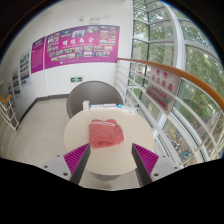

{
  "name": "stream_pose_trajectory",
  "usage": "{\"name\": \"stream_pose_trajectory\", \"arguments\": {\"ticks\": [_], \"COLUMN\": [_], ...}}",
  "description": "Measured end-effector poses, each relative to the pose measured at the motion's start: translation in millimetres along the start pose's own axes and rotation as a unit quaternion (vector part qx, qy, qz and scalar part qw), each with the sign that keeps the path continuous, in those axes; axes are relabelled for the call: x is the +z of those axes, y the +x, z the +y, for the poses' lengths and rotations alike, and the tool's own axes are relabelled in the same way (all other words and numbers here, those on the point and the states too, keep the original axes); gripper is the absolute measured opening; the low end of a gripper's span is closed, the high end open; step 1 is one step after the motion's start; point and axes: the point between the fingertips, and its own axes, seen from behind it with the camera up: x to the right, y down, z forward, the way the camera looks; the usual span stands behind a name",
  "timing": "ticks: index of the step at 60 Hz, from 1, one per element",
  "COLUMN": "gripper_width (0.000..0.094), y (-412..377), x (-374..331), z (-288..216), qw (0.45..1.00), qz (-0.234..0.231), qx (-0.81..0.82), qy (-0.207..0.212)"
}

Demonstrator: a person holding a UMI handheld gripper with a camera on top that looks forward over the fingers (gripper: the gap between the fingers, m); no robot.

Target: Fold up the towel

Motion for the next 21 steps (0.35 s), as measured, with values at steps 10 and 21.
{"name": "stream_pose_trajectory", "arguments": {"ticks": [10,21], "gripper_width": [0.0858,0.0856], "y": [-10,-18], "x": [-51,-77], "z": [9,12], "qw": [1.000,1.000], "qz": [0.009,0.007], "qx": [-0.007,-0.017], "qy": [0.014,0.017]}}
